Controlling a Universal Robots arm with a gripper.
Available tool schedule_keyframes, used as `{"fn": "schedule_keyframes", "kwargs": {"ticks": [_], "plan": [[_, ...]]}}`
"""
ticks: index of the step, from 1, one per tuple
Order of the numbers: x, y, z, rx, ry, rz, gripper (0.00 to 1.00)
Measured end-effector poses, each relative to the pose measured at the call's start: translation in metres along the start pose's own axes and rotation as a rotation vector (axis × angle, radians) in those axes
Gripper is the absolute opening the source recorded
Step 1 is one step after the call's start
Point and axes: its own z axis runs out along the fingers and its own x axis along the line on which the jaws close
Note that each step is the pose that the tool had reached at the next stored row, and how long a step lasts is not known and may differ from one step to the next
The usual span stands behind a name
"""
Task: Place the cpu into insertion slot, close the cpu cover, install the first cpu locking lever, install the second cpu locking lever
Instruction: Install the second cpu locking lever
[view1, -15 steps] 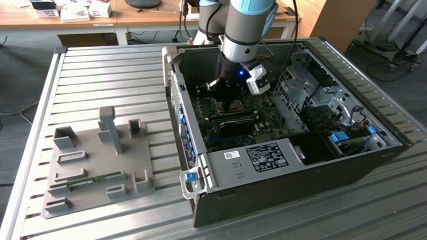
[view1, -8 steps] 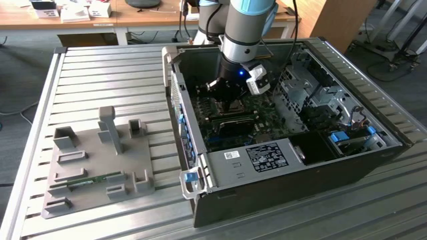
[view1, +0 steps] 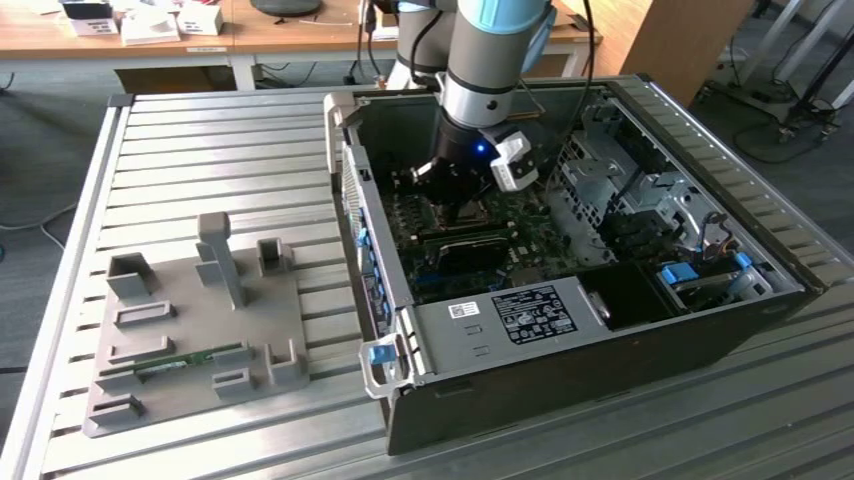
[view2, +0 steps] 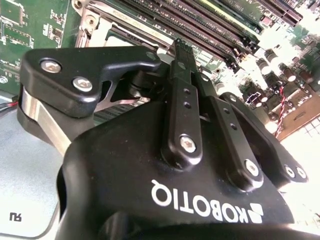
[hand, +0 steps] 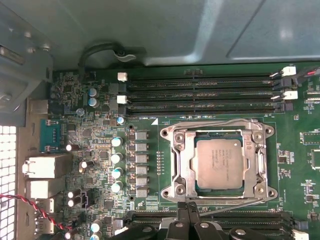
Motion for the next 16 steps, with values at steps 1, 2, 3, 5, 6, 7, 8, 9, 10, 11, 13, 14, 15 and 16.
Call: {"fn": "schedule_keyframes", "kwargs": {"ticks": [1,2,3,5,6,7,8,9,10,11,13,14,15,16], "plan": [[0.0003,-0.0001,0.0004,0.0001,0.0001,0.0,0.11],[0.0006,-0.0001,0.0008,0.0001,0.0001,0.0,0.11],[0.0009,-0.0001,0.0013,0.0,0.0,0.0,0.11],[0.0018,-0.0002,0.0021,0.0001,0.0001,0.0,0.11],[0.0022,-0.0002,0.0024,0.0002,0.0001,0.001,0.11],[0.0028,-0.0002,0.0027,0.0001,0.0,0.001,0.11],[0.0036,-0.0002,0.003,0.0001,0.0001,0.001,0.11],[0.0042,-0.0002,0.0032,0.0,0.0,0.001,0.11],[0.0049,-0.0002,0.0035,0.0,0.0,0.001,0.11],[0.0056,-0.0003,0.0038,0.0,0.0,0.001,0.11],[0.0064,-0.0003,0.0043,0.0,0.0,0.001,0.11],[0.0067,-0.0003,0.0046,0.0,0.0,0.001,0.11],[0.0067,-0.0003,0.0047,0.0001,0.0,0.001,0.11],[0.0067,-0.0004,0.0047,0.0002,0.0001,0.001,0.11]]}}
